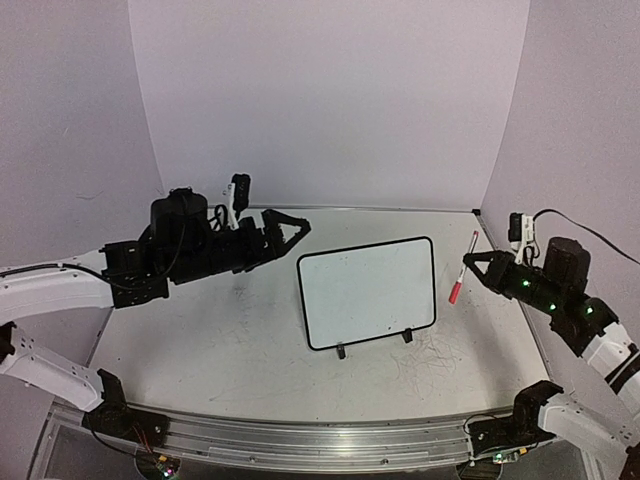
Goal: Write a sentence on the whiteboard
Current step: Pass from the right arm to the left
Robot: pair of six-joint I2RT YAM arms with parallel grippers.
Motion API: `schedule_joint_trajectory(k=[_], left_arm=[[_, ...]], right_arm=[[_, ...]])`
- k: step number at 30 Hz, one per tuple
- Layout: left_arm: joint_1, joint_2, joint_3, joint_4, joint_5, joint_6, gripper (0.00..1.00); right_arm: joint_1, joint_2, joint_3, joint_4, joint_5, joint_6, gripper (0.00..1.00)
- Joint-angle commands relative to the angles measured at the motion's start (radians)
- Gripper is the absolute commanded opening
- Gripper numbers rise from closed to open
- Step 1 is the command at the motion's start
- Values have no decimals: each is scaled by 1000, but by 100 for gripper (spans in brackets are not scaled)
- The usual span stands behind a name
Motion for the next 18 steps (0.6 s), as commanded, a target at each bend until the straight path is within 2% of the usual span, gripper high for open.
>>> schedule_joint_trajectory(k=[1,4,10,18], left_arm=[[-25,141,125,226,200,-11,92],[-53,230,189,281,257,15,90],[-111,391,322,296,275,96,85],[-114,524,467,315,363,178,81]], right_arm=[[3,34,-88,567,-317,108,0],[16,91,-56,688,-329,150,0],[72,179,55,756,-289,195,0],[193,277,118,840,-279,284,0]])
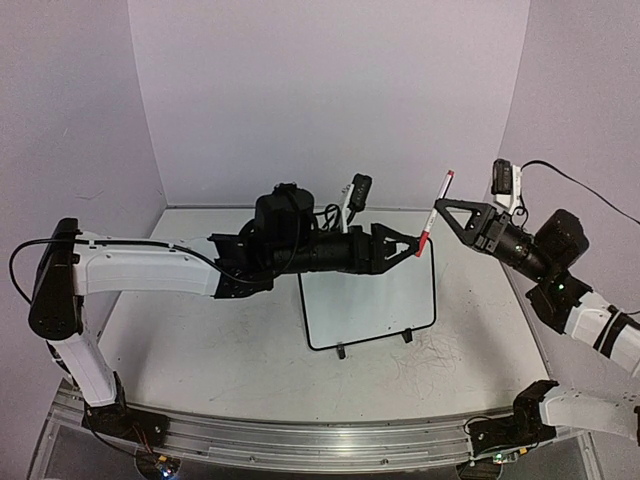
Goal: Write a sentence on the whiteboard
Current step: Pass from the right arm to the left
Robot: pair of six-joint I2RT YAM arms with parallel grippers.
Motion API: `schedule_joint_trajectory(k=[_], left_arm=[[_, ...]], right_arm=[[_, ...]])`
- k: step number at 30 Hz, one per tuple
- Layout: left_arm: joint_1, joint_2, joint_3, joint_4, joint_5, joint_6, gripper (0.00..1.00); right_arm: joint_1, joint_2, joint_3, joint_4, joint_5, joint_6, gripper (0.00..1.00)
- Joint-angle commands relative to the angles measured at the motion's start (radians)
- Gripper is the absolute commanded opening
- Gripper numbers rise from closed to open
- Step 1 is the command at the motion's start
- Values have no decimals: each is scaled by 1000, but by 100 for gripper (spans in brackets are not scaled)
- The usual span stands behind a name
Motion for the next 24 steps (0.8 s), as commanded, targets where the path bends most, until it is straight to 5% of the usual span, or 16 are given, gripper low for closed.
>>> schedule_joint_trajectory(k=[1,20,24], left_arm=[[4,31,93,69,69,76,80],[4,-14,12,168,97,115,29],[4,-27,-4,178,94,135,10]], right_arm=[[56,29,43,143,-4,89,0],[81,61,28,201,18,196,0],[83,62,25,200,10,205,0]])
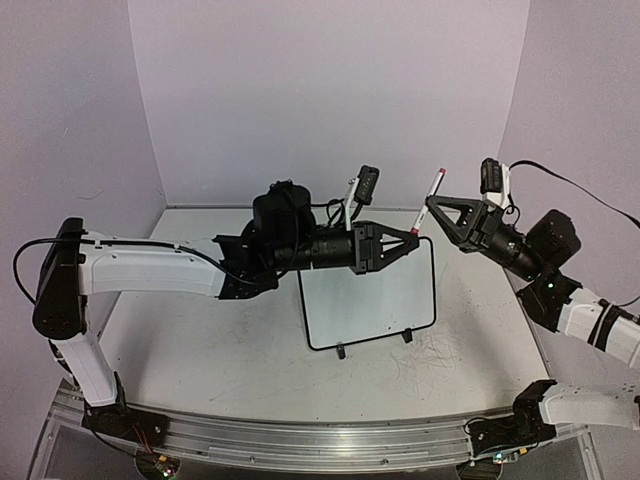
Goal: Write a sentence on the whiteboard
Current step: Pass from the right arm to the left
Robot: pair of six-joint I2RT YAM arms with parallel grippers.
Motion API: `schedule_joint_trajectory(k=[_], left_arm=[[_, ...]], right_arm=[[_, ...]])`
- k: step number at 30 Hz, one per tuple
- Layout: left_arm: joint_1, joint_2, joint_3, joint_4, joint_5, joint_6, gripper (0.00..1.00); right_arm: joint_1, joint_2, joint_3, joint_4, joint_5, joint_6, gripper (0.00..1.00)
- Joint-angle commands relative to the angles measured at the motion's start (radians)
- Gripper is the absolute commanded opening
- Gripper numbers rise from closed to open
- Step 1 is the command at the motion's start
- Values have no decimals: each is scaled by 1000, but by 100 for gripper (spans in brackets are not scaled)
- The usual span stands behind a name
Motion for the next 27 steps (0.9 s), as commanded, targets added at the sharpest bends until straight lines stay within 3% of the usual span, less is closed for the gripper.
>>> schedule_joint_trajectory(k=[1,3,4,8,11,15,20,27], left_arm=[[4,-64,-29,50,-4,42,6],[4,-81,-51,50,-18,62,1],[5,-93,-68,50,-32,79,0],[14,-160,-152,42,-49,159,0],[18,-234,-210,-17,-86,261,0],[20,-312,-217,-203,-174,415,0],[20,-334,-149,-434,-231,537,0],[20,-307,-67,-619,-233,658,0]], right_arm=[[9,-4,18,74,-13,27,0],[10,3,24,56,-25,20,1],[10,6,35,22,-29,4,8],[7,33,120,-211,-37,-134,42],[6,44,210,-422,-42,-298,73],[3,32,292,-604,-29,-463,95],[1,54,388,-776,2,-556,98],[5,148,513,-889,-157,-648,98]])
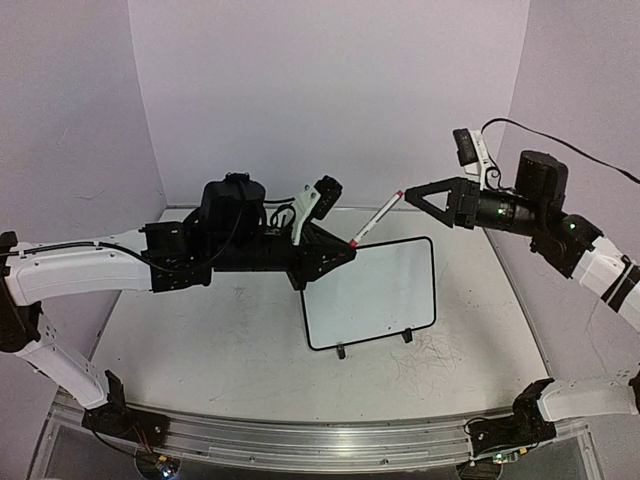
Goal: Write a sentence on the whiteboard
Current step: Pass from the right arm to the left, then open the pen cap from the whiteboard marker.
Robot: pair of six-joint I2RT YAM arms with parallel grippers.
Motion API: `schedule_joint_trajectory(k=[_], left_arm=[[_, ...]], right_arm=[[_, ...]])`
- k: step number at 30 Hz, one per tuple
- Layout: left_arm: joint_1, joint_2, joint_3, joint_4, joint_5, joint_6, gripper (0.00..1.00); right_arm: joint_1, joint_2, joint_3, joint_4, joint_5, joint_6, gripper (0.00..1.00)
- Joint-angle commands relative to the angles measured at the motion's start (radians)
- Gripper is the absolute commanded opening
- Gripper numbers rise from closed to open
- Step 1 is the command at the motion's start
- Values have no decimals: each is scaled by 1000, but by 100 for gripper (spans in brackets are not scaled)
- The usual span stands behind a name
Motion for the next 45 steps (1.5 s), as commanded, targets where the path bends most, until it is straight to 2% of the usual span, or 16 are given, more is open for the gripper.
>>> schedule_joint_trajectory(k=[1,5,11,17,25,32,34,39,41,45], left_arm=[[4,10,78,-148,-35,131,0],[4,10,75,-166,-27,159,0],[4,19,77,-200,2,169,0],[4,15,66,-215,15,172,0],[4,8,57,-231,36,162,0],[2,16,57,-249,80,170,0],[2,21,62,-267,94,174,0],[2,35,73,-308,97,182,0],[2,34,71,-311,102,178,0],[2,38,72,-317,109,175,0]], right_arm=[[4,33,76,-100,-110,-92,97],[28,108,143,-214,-113,-149,86],[108,193,183,-245,-116,-158,70],[140,251,194,-273,-142,-185,50],[155,295,184,-326,-193,-243,40],[155,301,177,-349,-264,-276,28],[155,308,180,-374,-279,-296,27],[155,333,193,-461,-275,-357,37],[155,342,197,-488,-273,-377,36],[155,354,198,-513,-279,-394,28]])
